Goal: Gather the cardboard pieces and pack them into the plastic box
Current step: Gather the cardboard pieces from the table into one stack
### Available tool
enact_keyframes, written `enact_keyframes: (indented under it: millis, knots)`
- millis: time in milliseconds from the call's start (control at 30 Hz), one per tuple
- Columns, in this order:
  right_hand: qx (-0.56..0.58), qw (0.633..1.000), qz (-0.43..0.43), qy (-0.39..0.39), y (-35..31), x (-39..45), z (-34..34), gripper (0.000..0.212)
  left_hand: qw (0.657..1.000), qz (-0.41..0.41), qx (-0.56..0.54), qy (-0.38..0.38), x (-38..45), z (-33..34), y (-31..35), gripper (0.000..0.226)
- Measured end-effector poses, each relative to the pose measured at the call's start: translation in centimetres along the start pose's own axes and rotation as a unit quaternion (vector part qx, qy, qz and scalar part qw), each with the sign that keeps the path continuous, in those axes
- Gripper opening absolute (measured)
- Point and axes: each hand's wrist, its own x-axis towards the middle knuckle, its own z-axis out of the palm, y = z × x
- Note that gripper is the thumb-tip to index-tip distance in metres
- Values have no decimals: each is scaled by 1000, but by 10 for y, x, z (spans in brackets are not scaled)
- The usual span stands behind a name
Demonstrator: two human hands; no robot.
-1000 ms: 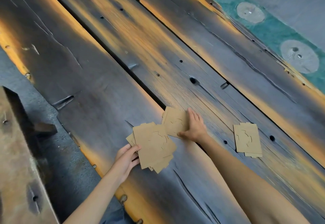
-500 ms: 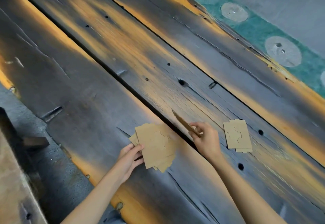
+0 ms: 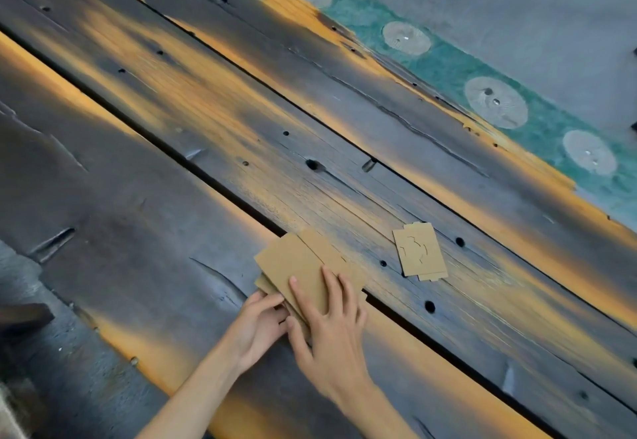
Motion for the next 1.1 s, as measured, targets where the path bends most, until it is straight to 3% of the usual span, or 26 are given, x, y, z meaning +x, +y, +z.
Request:
enact_keyframes:
  millis: [133,267,400,567,767,900,1033,1100]
  knots:
    - [-30,1000,7,-4,7,-7,-2,57,998,-22,-31,-43,-2,5,-8,56]
    - [-51,999,11,8,16,-11,-1,54,998,-14,-27,-61,2,18,-14,51]
    - [-41,999,18,6,25,-13,0,54,999,-9,34,0,10,30,-24,43]
    - [61,997,45,6,45,-15,-1,64,996,-24,66,48,21,27,-37,42]
    - [191,970,115,94,109,10,-29,48,991,-31,112,71,36,25,-45,49]
    - [229,958,164,56,138,24,-38,44,988,-32,135,73,43,28,-47,47]
    - [241,954,178,5,139,31,-32,54,986,-39,143,73,49,34,-53,51]
    - [262,944,201,12,139,33,-29,49,986,-43,148,70,52,34,-54,52]
